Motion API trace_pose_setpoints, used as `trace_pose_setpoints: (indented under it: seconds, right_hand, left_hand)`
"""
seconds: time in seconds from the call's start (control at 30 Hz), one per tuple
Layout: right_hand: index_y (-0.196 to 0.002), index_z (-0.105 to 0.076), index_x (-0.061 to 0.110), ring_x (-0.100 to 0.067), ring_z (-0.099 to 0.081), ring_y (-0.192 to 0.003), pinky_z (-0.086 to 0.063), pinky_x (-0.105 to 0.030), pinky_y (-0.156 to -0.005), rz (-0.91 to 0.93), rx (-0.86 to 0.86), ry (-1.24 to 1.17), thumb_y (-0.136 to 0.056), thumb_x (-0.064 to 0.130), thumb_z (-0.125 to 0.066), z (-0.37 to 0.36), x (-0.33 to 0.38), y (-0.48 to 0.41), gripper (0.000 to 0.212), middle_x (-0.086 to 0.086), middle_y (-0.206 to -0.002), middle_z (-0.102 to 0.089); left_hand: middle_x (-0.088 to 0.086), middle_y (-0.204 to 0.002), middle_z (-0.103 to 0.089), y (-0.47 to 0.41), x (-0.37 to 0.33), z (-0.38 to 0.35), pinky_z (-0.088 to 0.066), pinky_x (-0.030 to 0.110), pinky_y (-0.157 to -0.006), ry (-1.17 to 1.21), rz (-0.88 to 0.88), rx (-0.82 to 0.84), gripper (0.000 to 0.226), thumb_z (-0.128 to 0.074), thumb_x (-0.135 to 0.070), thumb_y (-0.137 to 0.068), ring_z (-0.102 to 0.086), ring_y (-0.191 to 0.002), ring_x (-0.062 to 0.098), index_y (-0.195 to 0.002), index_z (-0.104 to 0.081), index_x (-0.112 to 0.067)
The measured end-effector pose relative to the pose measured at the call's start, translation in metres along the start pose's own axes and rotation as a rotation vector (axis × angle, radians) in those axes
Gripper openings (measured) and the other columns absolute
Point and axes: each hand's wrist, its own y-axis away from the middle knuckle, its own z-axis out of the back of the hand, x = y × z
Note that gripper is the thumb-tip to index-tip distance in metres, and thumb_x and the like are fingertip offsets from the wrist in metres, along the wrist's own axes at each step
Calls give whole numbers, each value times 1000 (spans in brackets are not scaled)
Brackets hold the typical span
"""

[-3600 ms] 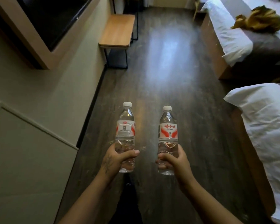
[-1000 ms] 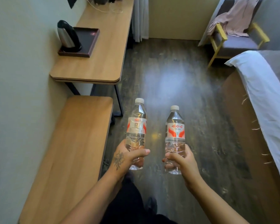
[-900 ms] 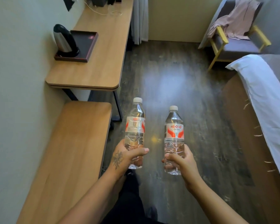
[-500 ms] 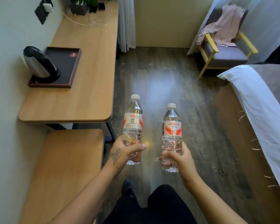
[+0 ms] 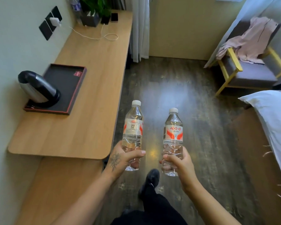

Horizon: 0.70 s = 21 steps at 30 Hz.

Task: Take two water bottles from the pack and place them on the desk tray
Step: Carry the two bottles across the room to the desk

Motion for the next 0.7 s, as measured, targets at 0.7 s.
trace_pose_setpoints:
  seconds: [0.7]
  right_hand:
    - [-120,-62,15,-41,-74,-91,-56,-44,-73,-63,39,44,-58,28,-86,-20,165,-348,68,-20,-104,-74]
  left_hand:
    - [-7,-70,-71,-327,-190,-18,-56,26,-54,-30,-27,-119,44,-95,-25,-58,-69,-60,10,-95,-72,-18]
